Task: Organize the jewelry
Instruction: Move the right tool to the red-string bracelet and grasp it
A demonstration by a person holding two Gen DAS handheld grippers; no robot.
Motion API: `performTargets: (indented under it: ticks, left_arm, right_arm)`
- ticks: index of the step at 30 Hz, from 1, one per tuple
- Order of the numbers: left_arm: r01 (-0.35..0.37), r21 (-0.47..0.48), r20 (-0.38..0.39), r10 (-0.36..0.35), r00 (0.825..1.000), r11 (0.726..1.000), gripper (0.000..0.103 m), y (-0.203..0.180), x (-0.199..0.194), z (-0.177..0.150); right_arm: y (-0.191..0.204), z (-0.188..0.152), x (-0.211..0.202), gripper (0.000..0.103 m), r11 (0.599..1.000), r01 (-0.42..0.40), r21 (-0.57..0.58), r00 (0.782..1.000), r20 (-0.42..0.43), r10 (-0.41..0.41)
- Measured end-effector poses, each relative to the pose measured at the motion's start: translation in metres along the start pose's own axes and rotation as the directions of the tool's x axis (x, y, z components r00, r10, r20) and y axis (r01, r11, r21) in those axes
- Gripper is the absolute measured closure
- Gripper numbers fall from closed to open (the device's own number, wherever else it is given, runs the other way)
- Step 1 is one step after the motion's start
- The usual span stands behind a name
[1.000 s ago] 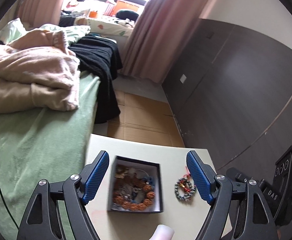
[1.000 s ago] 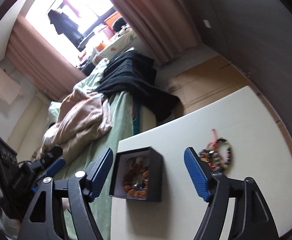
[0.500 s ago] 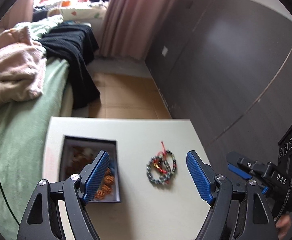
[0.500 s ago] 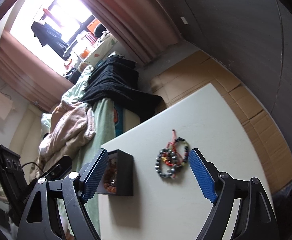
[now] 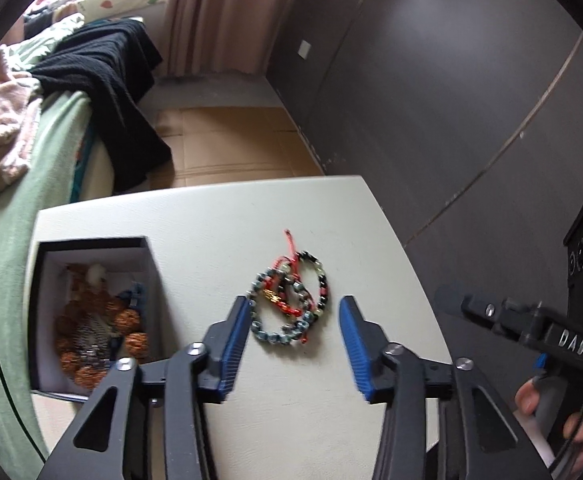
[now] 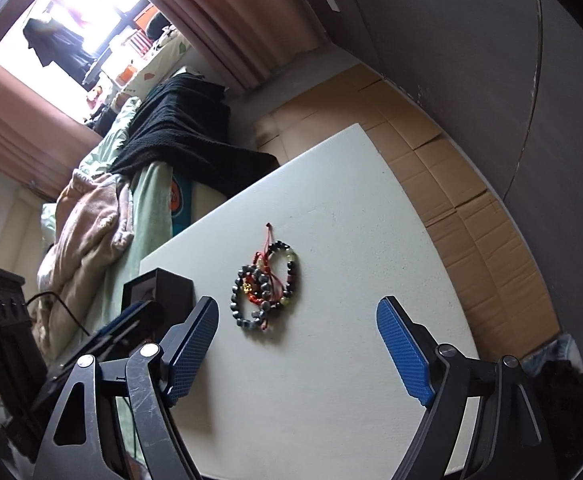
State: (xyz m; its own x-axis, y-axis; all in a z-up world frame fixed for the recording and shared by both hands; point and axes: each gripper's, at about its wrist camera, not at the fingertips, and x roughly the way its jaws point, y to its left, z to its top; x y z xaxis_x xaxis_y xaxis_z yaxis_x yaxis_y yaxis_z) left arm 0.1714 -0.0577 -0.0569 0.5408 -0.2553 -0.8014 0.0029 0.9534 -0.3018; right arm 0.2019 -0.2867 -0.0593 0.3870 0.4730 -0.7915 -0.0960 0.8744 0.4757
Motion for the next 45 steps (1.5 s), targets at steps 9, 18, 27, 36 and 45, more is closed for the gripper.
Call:
performTargets:
  ticks: [9, 18, 27, 36, 45]
  left_arm:
    - [-0.022, 0.073, -0.056, 0.026, 0.998, 0.997, 0.074, -0.023, 0.038, -0.005]
    - [-0.112, 0.156, -0.078, 0.125, 0.989, 0.981, 0.078, -0.033, 0.072, -0.012]
    - [-0.2, 0.252, -0.056, 0.22, 0.974, 0.947, 0.093, -0.042, 0.082, -0.021]
    - [-0.082, 0.135, -0.027, 0.087, 0.996, 0.987, 0.094, -0.018, 0.042, -0.008]
    - [-0.036, 0.047, 0.032, 0.034, 0.999, 0.998, 0.094, 0.013, -0.001, -0.001]
  right_arm:
    - [-0.031, 0.008, 0.005, 0.03, 0.997, -0.004, 0.073, 1.0, 0.005, 0.003]
    - [-0.049, 0.016, 0.006, 0.03, 0.993, -0.006, 0.119, 1.0, 0.001, 0.006]
    - [-0.04, 0.017, 0.009, 0.03, 0.995, 0.001, 0.103, 1.0, -0.014, 0.001]
    - [-0.016, 0.011, 0.004, 0.03, 0.999, 0.022, 0.046, 1.0, -0.004, -0.022]
    - [0.014, -0.001, 0.028, 0.047, 0.999, 0.036, -0.021, 0.998, -0.044, -0.037]
